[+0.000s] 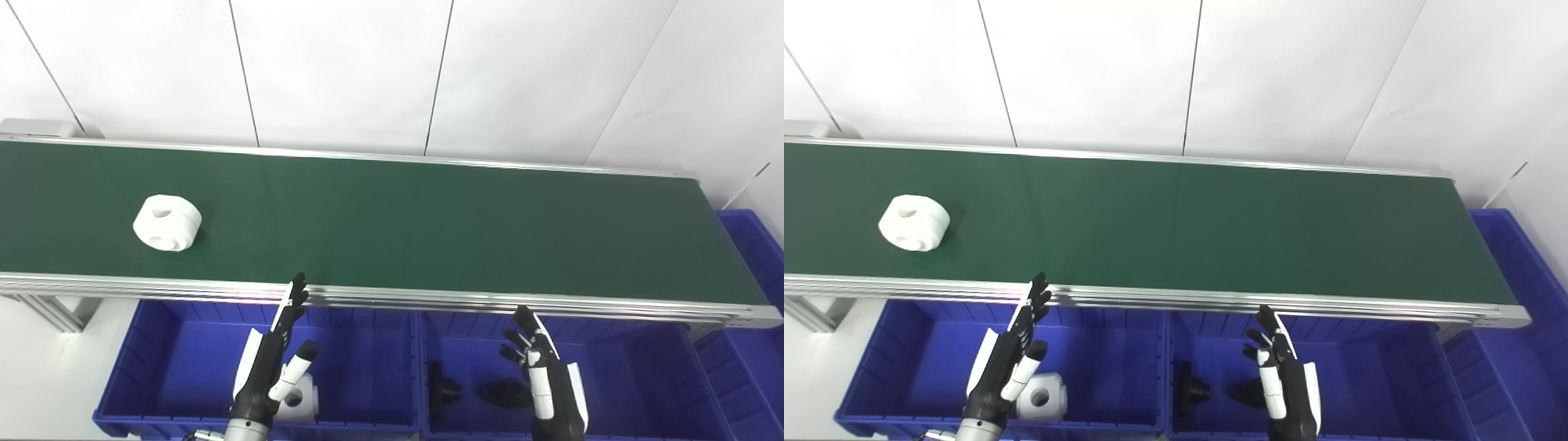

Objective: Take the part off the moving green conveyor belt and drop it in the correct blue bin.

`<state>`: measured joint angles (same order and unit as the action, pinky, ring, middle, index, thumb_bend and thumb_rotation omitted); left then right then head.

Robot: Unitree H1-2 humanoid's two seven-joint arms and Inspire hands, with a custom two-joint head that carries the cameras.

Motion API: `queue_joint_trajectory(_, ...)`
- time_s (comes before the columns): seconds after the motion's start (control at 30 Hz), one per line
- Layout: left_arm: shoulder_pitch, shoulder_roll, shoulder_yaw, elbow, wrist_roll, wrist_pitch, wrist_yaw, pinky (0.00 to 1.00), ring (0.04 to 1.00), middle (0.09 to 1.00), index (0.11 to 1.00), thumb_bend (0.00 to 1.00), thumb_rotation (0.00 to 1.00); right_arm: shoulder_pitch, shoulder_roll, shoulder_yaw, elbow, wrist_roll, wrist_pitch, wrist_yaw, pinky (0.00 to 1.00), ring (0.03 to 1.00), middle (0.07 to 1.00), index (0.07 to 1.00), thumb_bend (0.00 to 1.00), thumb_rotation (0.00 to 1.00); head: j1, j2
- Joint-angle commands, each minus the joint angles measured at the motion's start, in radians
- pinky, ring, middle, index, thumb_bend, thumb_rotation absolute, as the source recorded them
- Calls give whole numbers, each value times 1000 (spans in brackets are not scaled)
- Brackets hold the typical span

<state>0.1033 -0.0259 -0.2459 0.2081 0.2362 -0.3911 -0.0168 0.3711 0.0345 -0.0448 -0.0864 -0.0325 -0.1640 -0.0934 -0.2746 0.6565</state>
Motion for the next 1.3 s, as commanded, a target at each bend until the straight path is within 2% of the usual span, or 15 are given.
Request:
queue_joint_trajectory(0.0, -9, -10, 5, -29, 4, -21, 16, 960, 979, 1000, 1000, 771, 985, -5, 3, 2, -17, -15, -70, -6, 821, 863, 906, 914, 896, 976, 2, -1)
queue_joint_trajectory(0.2, -3, -11, 4, -30, 15, -21, 19, 982, 998, 1000, 1000, 788, 987, -13, -1, 1, 7, -34, -116, -10, 960, 926, 926, 908, 931, 1000, 25, -13)
queue_joint_trajectory(0.33, 0, -17, -3, -9, 10, -36, 22, 996, 1000, 1000, 1000, 792, 975, -11, -6, -7, 33, -10, -137, -2, 972, 933, 928, 903, 932, 1000, 77, -68)
queue_joint_trajectory(0.4, -1, -21, -6, 18, 23, -54, 35, 968, 999, 1000, 1000, 816, 976, -10, -12, -11, 57, 1, -156, 1, 967, 935, 929, 906, 947, 997, 106, -108)
queue_joint_trajectory(0.5, -6, -26, -15, 64, 38, -72, 52, 944, 1000, 1000, 1000, 856, 966, -14, -30, -18, 113, 16, -212, 9, 961, 933, 931, 910, 949, 997, 145, -156)
queue_joint_trajectory(0.53, -8, -28, -23, 79, 46, -75, 64, 941, 1000, 1000, 1000, 858, 963, -17, -38, -21, 136, 25, -231, 13, 960, 933, 931, 910, 945, 998, 169, -183)
queue_joint_trajectory(0.6, -16, -31, -38, 104, 56, -78, 89, 935, 984, 1000, 1000, 860, 951, -23, -51, -29, 171, 44, -258, 20, 952, 935, 934, 918, 928, 1000, 192, -201)
queue_joint_trajectory(0.83, -30, -42, -83, 140, 80, -79, 161, 902, 971, 993, 1000, 842, 908, -34, -79, -46, 226, 92, -293, 46, 991, 965, 951, 935, 895, 1000, 260, -223)
queue_joint_trajectory(1.03, -40, -42, -108, 158, 72, -79, 178, 875, 978, 991, 1000, 830, 860, -41, -94, -50, 244, 111, -289, 65, 1000, 991, 988, 982, 843, 1000, 286, -236)
queue_joint_trajectory(1.23, -40, -27, -133, 134, 50, -78, 180, 840, 963, 987, 1000, 833, 828, -43, -93, -52, 245, 117, -282, 74, 1000, 994, 989, 983, 815, 1000, 296, -225)
queue_joint_trajectory(1.27, -38, -23, -136, 124, 42, -78, 174, 849, 968, 987, 1000, 849, 783, -42, -92, -52, 243, 115, -280, 73, 1000, 995, 988, 981, 806, 1000, 296, -225)
